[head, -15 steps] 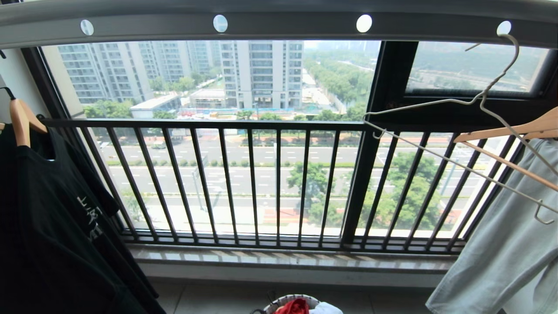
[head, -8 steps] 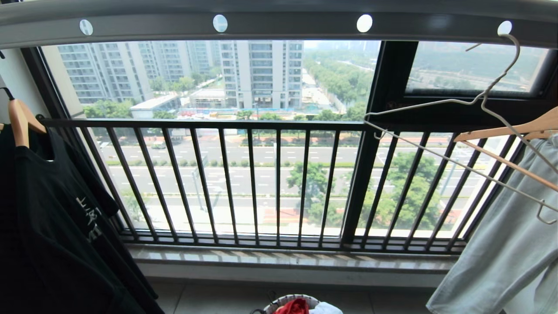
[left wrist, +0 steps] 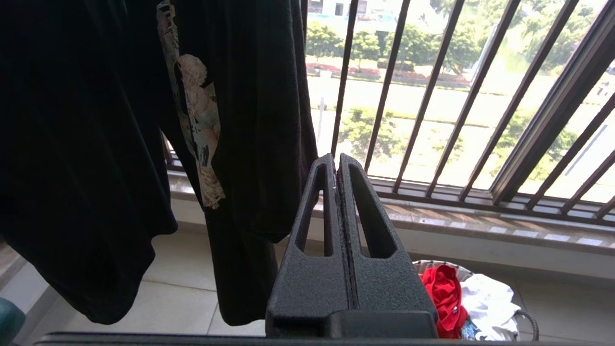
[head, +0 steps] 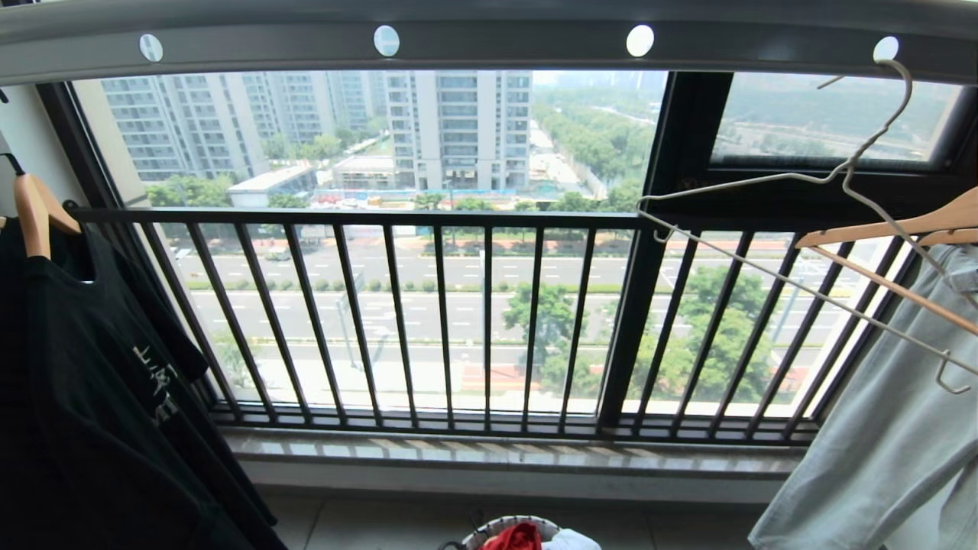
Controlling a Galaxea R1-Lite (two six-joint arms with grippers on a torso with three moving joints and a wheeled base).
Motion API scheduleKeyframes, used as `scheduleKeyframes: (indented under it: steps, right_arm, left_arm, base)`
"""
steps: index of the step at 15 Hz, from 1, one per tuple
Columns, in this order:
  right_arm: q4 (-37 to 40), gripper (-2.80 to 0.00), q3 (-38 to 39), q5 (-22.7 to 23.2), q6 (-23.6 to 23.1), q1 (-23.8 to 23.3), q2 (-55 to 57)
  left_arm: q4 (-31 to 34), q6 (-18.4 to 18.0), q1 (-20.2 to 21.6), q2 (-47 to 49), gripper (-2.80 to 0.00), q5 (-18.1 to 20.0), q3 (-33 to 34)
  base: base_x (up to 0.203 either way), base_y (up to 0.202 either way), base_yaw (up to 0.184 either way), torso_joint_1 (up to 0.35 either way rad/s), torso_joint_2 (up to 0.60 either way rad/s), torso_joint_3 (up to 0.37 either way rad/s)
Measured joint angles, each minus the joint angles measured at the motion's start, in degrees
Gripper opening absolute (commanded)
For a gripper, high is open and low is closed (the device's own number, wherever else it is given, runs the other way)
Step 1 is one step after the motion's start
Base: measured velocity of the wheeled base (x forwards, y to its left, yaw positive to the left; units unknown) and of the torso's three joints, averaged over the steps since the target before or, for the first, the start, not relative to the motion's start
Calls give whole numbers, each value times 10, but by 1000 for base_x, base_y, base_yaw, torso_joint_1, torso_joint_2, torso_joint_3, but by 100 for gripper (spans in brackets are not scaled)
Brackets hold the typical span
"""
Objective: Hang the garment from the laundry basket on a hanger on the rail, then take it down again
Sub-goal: Pick up the clothes rack on the clothesline
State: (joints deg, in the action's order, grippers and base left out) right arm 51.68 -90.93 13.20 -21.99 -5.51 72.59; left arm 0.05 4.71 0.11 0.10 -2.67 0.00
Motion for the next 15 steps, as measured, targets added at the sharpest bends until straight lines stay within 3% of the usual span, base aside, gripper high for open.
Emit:
scheduleKeyframes:
  steps: [5,15]
  right_arm:
    - [-48,0,8,79,-19,-67,36]
    - [-120,0,127,102,-28,-80,66]
  left_arm:
    - [0,0,0,0,-280,0,0]
    - [0,0,0,0,-280,0,0]
  base:
    - [0,0,0,0,0,0]
    - [0,0,0,0,0,0]
